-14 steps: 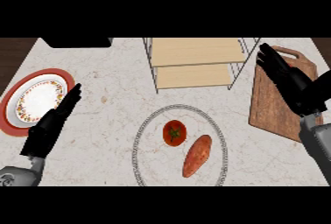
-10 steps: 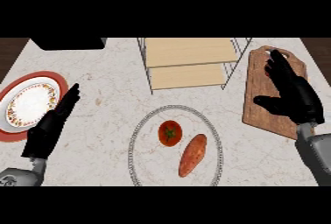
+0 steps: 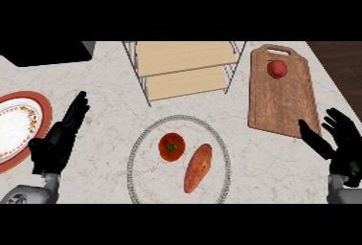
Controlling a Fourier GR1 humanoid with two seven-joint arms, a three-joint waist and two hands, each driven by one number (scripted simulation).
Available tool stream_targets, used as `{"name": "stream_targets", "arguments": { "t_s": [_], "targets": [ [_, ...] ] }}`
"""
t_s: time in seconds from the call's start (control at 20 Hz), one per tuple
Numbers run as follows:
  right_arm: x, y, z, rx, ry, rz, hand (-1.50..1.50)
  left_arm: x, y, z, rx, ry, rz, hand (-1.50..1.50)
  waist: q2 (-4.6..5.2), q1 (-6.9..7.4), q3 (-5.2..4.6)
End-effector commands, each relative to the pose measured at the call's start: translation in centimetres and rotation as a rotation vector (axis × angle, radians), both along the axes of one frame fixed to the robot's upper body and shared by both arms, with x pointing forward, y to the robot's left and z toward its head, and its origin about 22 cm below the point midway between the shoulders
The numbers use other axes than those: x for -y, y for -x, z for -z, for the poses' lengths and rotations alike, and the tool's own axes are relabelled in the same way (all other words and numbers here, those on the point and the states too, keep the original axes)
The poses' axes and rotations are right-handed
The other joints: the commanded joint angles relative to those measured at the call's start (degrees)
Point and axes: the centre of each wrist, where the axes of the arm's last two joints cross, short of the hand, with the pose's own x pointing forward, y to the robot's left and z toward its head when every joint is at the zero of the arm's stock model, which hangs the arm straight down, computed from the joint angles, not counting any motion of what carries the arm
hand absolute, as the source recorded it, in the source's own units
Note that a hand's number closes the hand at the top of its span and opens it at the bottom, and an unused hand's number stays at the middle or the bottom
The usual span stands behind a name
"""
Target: Pick the sweet potato from the placemat and place it in the tiered shelf
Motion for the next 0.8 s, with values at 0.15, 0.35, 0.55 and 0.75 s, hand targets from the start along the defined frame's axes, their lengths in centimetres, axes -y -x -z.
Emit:
{"name": "stream_targets", "arguments": {
  "t_s": [0.15,0.35,0.55,0.75],
  "targets": [
    [-7.1,5.8,2.3,0.178,0.088,0.419,-1.50,1.5,0.2,1.1,-0.004,0.036,0.002,0.00,-0.59,1.00,0.10],
    [-12.9,9.8,0.8,0.237,0.042,0.251,-1.50,3.5,-1.1,0.5,0.011,0.046,0.053,0.00,0.27,4.93,0.17],
    [-15.5,14.6,1.5,0.085,0.071,0.098,-1.50,4.5,-1.1,0.1,0.018,0.033,0.090,0.00,0.62,6.55,0.03],
    [-14.3,14.7,0.0,0.029,0.105,0.055,-1.50,4.9,-2.2,0.7,0.026,0.039,0.103,0.00,1.36,7.84,-0.15]
  ]
}}
